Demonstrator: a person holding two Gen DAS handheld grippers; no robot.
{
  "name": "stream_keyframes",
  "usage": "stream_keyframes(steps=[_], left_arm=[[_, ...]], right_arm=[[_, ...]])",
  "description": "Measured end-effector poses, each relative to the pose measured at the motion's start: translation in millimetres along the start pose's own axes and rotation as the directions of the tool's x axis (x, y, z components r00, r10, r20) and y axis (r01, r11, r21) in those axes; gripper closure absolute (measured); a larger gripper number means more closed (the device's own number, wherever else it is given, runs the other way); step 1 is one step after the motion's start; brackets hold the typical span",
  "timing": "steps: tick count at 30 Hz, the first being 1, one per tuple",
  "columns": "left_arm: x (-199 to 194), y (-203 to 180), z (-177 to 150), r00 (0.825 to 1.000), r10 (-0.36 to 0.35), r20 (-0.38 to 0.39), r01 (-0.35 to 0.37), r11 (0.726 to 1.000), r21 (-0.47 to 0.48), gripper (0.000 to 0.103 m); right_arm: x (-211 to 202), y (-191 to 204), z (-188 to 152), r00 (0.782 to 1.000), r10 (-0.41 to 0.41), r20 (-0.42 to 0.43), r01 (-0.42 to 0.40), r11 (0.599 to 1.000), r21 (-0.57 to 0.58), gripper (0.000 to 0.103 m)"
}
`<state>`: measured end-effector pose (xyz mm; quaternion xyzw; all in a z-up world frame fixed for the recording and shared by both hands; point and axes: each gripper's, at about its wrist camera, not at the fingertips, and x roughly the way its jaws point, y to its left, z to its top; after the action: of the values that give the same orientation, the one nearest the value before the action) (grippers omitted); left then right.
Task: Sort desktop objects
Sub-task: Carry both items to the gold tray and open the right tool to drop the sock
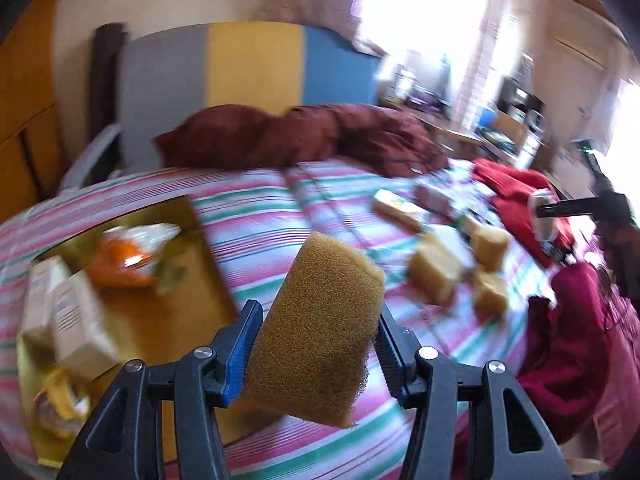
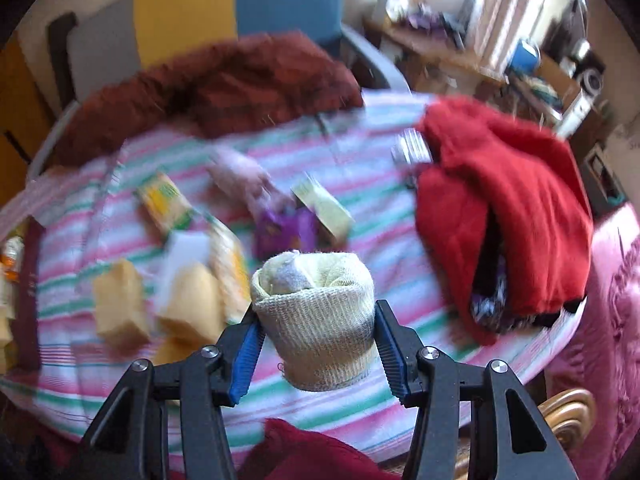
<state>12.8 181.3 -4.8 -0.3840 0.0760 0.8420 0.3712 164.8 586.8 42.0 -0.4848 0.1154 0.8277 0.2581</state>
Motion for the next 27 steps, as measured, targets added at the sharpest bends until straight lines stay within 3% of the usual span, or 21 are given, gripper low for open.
stream_keyframes(steps=[4, 8, 16, 23, 27], left_arm=[[-15.8, 41.5, -12.0, 0.997, 0.082, 0.006, -0.082, 0.992, -0.091, 0.047], [-30.1, 75.4, -26.4, 0.989, 0.149, 0.001, -0.147, 0.976, -0.159, 0.047], [-52.2, 128.6, -57.9, 0.955, 0.292, -0.042, -0.293, 0.922, -0.252, 0.047], [-63.6, 150.2, -78.6, 0.927, 0.367, -0.08, -0.374, 0.878, -0.299, 0.047], [-65.2, 154.1, -86.7, 0.919, 0.382, -0.093, -0.391, 0.866, -0.311, 0.047]], right_arm=[[-26.3, 49.3, 13.2, 0.991, 0.11, 0.081, -0.102, 0.991, -0.09, 0.049], [-36.8, 120.9, 15.0, 0.962, 0.254, 0.101, -0.228, 0.95, -0.211, 0.049], [-33.3, 249.8, -4.3, 0.874, 0.485, 0.019, -0.443, 0.814, -0.377, 0.049], [-28.8, 324.5, -31.0, 0.808, 0.586, -0.061, -0.547, 0.707, -0.448, 0.049], [-26.4, 353.0, -42.0, 0.783, 0.617, -0.083, -0.582, 0.678, -0.45, 0.048]])
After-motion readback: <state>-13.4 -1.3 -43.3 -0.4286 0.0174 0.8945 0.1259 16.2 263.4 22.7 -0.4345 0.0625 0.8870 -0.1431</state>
